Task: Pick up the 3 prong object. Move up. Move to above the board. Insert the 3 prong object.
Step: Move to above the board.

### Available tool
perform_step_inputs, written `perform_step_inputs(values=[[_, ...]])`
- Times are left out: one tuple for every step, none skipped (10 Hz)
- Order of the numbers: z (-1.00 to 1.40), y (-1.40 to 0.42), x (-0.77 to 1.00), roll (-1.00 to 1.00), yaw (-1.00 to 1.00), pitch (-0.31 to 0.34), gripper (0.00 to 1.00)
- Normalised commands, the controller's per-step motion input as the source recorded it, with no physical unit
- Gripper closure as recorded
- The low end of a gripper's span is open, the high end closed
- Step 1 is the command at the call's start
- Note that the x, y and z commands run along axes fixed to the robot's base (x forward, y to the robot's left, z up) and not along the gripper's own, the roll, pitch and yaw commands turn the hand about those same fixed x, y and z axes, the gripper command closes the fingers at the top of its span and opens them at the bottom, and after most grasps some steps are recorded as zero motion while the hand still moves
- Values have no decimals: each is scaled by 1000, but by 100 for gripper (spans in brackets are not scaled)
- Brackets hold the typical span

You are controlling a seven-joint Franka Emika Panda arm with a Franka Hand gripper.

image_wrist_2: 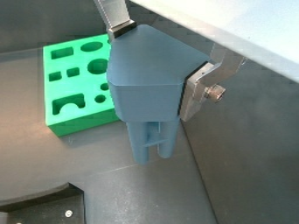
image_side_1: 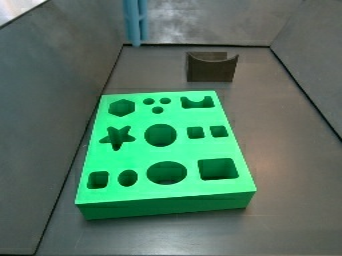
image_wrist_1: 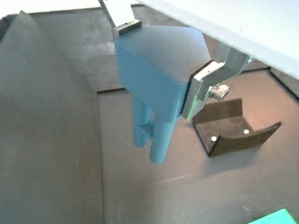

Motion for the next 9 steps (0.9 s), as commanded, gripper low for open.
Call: perform_step_inputs(values=[[359,-46,-3,-104,-1,79,100],[319,-1000,428,-36,1000,86,100],[281,-1000,434,-32,1000,85,100],[278,-1000,456,-8,1000,107,100],[287,-1000,480,-18,1000,116,100],[283,-1000,485,-17,1000,126,100],[284,-1000,488,-14,1000,128,100],[288,-1000,513,-7,1000,140,100],[285,-1000,538,1,1000,151,100]])
